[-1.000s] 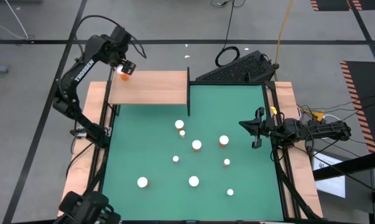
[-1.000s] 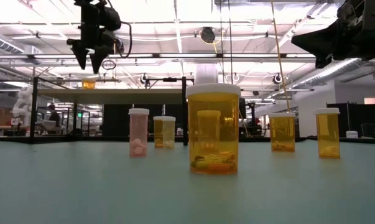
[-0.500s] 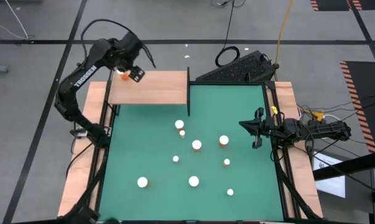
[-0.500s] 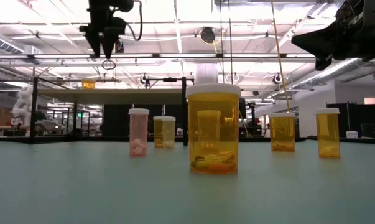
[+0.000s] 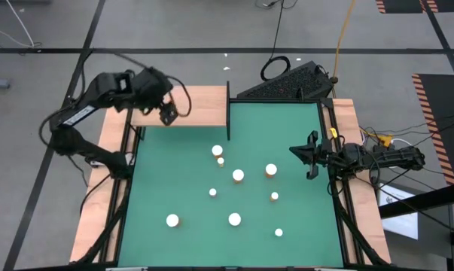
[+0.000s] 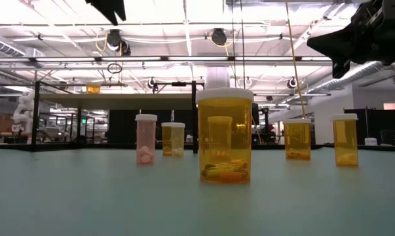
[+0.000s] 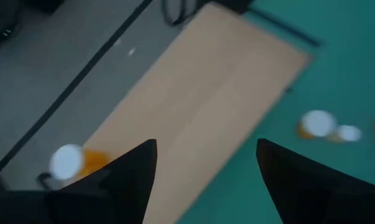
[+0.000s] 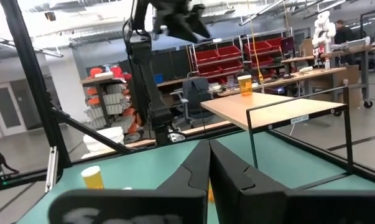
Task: Pick and place medicine bottles onto shelf by color
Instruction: Put the big orange pill bottle on the shelf aligned with the other big orange pill bottle
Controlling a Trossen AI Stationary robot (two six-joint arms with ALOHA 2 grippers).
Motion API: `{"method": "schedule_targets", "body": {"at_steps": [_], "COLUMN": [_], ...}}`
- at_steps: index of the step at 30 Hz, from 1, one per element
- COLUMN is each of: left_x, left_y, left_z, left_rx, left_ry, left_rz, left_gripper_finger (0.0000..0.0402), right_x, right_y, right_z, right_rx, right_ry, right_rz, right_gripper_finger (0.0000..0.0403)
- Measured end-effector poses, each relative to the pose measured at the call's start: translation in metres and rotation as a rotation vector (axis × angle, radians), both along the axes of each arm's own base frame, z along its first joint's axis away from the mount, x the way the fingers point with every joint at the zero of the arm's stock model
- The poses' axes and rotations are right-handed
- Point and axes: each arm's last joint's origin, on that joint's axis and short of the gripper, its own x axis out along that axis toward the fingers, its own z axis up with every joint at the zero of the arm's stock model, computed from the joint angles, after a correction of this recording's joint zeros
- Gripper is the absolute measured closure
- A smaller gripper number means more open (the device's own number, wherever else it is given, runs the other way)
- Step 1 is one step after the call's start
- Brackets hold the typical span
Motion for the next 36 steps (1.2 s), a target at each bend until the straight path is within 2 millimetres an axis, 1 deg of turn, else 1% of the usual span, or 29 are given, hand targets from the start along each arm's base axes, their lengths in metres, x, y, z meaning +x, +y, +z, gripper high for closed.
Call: {"method": "schedule_targets", "body": {"at_steps": [2,5,9,13,16,22,26,29,32,36], "left_x": [0.001,0.003,0.004,0.004,0.004,0.0,-0.008,-0.013,-0.016,-0.019], "left_y": [-0.015,-0.035,-0.056,-0.074,-0.085,-0.098,-0.106,-0.111,-0.116,-0.121], "left_z": [-0.002,-0.012,-0.03,-0.049,-0.064,-0.088,-0.099,-0.107,-0.114,-0.123], "left_rx": [0.0,-0.006,-0.002,0.022,0.056,0.078,0.098,0.132,0.143,0.134], "left_ry": [-0.031,-0.048,-0.048,-0.043,-0.041,-0.062,-0.092,-0.127,-0.172,-0.216], "left_rz": [-0.059,-0.134,-0.179,-0.23,-0.277,-0.335,-0.368,-0.379,-0.415,-0.442], "left_gripper_finger": [0.0127,0.0127,0.0126,0.0126,0.0126,0.0128,0.0127,0.0127,0.0127,0.0127], "right_x": [0.0,0.0,0.003,0.005,0.013,0.04,0.058,0.07,0.079,0.088], "right_y": [0.0,0.0,0.0,0.0,0.001,0.003,0.005,0.006,0.008,0.01], "right_z": [0.001,0.001,-0.003,0.027,0.048,0.089,0.117,0.135,0.153,0.176], "right_rx": [0.007,0.007,-0.006,-0.054,-0.09,-0.135,-0.154,-0.157,-0.143,-0.125], "right_ry": [-0.008,-0.006,0.075,0.118,0.216,0.409,0.556,0.646,0.658,0.631], "right_rz": [0.001,0.001,0.003,-0.008,-0.028,-0.022,-0.014,-0.008,0.033,0.066], "right_gripper_finger": [0.0403,0.0403,0.0403,0.0403,0.0403,0.0403,0.0403,0.0403,0.0403,0.0403]}}
